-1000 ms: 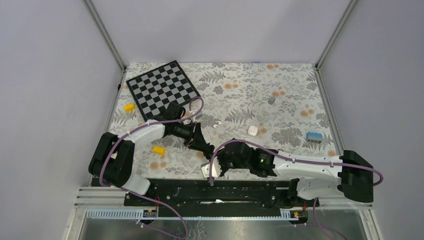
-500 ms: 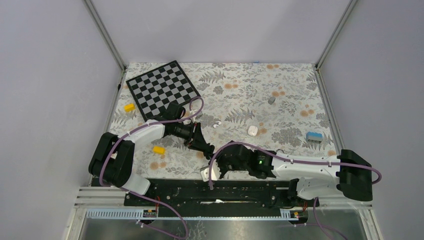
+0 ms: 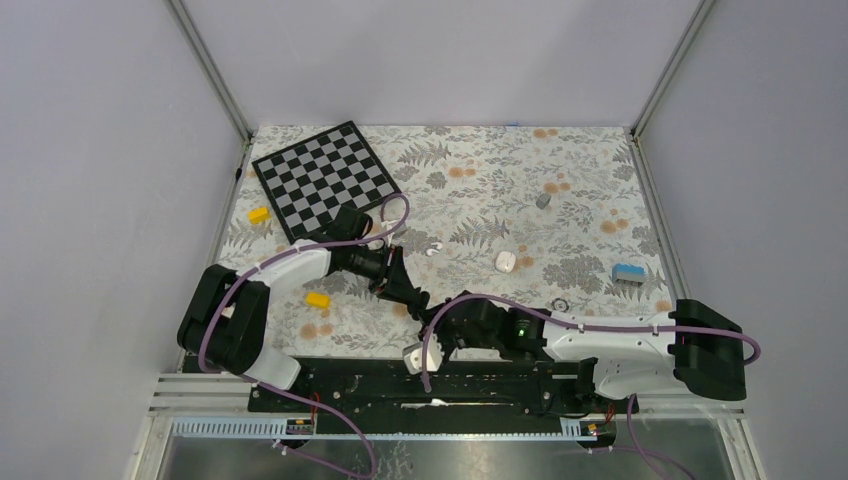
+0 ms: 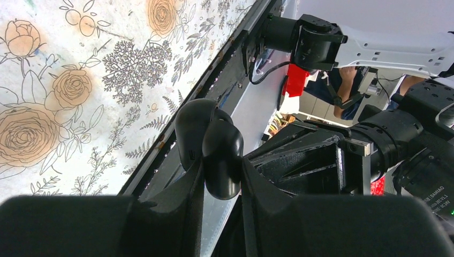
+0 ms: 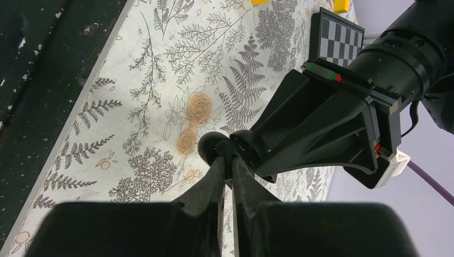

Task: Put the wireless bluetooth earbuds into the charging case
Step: Place the earbud in the charging case.

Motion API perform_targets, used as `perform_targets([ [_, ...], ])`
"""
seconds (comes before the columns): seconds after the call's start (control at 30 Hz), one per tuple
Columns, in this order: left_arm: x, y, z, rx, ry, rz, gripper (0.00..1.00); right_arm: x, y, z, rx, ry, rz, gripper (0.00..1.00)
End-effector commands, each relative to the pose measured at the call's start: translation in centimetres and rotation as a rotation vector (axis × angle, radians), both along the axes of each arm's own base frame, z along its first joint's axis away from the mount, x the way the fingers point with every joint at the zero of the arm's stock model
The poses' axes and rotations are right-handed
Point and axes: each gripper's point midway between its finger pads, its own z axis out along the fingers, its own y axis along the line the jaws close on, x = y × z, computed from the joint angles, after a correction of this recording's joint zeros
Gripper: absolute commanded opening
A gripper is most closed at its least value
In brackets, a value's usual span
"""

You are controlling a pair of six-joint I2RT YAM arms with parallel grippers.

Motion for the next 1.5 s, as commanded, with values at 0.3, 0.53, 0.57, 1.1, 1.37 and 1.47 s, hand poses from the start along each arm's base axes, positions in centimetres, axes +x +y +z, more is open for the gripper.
perform_targets([
  [0.3,-1.6,-0.6,2.1,-0.07,-0.043,-0.06,0.09,0.3,0.2,0.1,0.051,-0.137,0.036,0.0],
  [0.53,-2.2,-1.0,2.3,-0.077,-0.044,-0.087,0.09,-0.6,-0.2,-1.1,0.039,-0.167,0.071,0.0],
  [0.57,-2.3,-1.1,2.3,-0.075,-0.042,-0.089,0.09,-0.6,-0.3,-1.4,0.031,-0.172,0.071,0.0],
  [1.1,-2.8,-1.4,2.4,-0.08,-0.054,-0.117,0.08,-0.3,-1.4,-3.0,-0.049,-0.212,0.074,0.0],
  [1.37,-3.2,-1.6,2.3,-0.074,-0.056,-0.125,0.08,-0.3,-1.9,-3.4,-0.094,-0.25,0.088,0.0],
  [1.47,-3.2,-1.6,2.2,-0.068,-0.06,-0.125,0.08,-0.1,-2.0,-3.3,-0.106,-0.265,0.086,0.0],
])
